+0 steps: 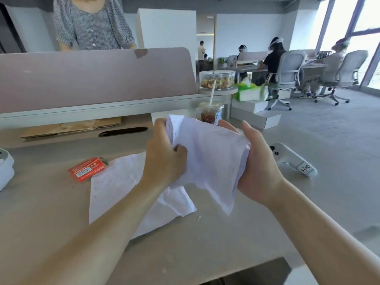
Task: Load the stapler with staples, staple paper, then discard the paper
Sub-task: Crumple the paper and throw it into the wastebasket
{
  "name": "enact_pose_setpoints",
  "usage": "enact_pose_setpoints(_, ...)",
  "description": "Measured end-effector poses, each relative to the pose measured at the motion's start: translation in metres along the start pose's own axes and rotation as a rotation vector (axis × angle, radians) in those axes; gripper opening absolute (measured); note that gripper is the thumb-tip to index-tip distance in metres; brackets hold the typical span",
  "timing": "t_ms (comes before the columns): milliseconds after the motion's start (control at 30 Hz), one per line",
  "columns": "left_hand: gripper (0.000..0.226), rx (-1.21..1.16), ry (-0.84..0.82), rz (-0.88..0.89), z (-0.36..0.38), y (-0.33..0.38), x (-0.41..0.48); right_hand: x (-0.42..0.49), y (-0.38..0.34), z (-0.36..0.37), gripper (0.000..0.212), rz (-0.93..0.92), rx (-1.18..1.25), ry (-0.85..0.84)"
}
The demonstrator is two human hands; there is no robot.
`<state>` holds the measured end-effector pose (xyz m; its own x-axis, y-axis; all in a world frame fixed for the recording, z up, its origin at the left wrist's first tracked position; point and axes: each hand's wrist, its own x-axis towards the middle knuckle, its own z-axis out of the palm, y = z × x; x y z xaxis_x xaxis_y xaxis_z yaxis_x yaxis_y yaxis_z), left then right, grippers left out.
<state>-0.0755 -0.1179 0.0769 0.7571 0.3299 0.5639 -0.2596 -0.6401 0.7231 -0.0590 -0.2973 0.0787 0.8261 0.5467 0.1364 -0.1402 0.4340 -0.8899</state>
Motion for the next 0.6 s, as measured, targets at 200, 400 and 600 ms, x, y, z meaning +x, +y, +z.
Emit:
enact_pose_setpoints(200, 0.021, -0.034, -0.097, 0.215, 0.051, 0.065, -0.04, -0.053, -0.023, -0.02, 0.053, -0.072, -0.087, 0.16)
enact_pose_setpoints(400, 0.02, -0.175, -0.214, 0.387, 0.103, 0.122, -0.077, -0.138, -0.053, -0.05, 0.04, -0.178, -0.212, 0.124)
enact_pose_setpoints(600, 0.036, -0.402, -0.318, 0.404, 0.142, 0.168, -0.112, -0.212, -0.071, -0.103, 0.044, -0.096, -0.413, 0.368)
